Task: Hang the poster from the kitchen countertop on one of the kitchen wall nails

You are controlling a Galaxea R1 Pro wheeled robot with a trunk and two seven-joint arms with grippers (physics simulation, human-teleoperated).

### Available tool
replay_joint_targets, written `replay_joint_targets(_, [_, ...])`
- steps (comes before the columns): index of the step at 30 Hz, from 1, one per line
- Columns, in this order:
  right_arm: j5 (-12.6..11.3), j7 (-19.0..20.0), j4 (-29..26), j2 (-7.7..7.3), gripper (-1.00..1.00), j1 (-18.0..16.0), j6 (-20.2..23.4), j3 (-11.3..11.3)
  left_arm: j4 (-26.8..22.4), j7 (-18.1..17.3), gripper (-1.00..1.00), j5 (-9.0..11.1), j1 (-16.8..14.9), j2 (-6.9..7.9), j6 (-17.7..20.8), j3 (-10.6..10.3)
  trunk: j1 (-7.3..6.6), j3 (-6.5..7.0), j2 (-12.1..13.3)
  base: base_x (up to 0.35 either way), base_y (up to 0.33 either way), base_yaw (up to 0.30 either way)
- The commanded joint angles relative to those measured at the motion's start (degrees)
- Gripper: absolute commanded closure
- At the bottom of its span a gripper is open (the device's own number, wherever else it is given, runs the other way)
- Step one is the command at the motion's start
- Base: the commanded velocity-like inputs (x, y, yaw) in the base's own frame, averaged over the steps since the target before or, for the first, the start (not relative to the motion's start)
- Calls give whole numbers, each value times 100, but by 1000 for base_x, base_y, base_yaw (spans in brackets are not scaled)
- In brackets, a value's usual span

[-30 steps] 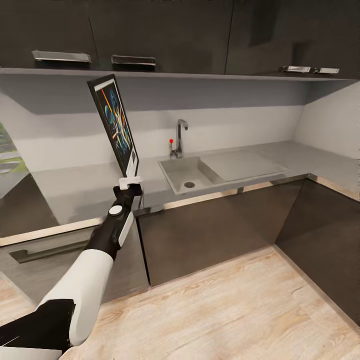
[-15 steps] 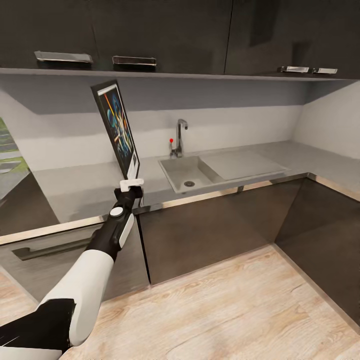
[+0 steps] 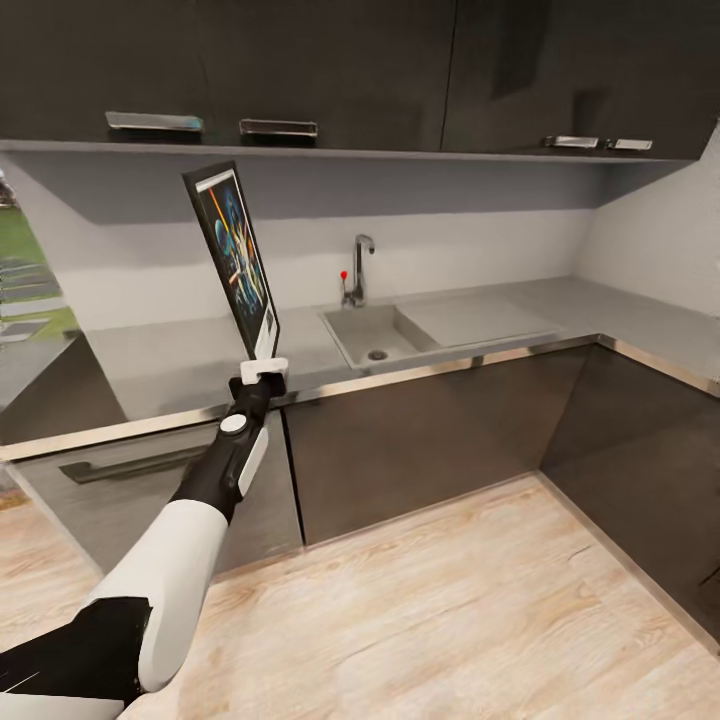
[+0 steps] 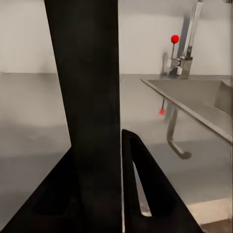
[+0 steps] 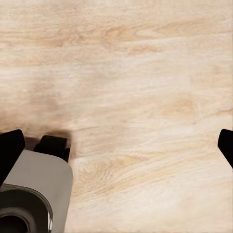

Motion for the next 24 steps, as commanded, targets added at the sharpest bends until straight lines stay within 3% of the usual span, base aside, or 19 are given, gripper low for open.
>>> replay_joint_targets(1, [43, -7, 3, -1, -100, -3, -14, 2, 4, 11, 100, -56, -3, -8, -16, 19, -4, -5, -3, -334, 0, 0])
replay_joint_targets(24, [43, -7, 3, -1, -100, -3, -14, 0, -4, 6, 100, -45, -1, -15, -23, 19, -4, -5, -3, -338, 0, 0])
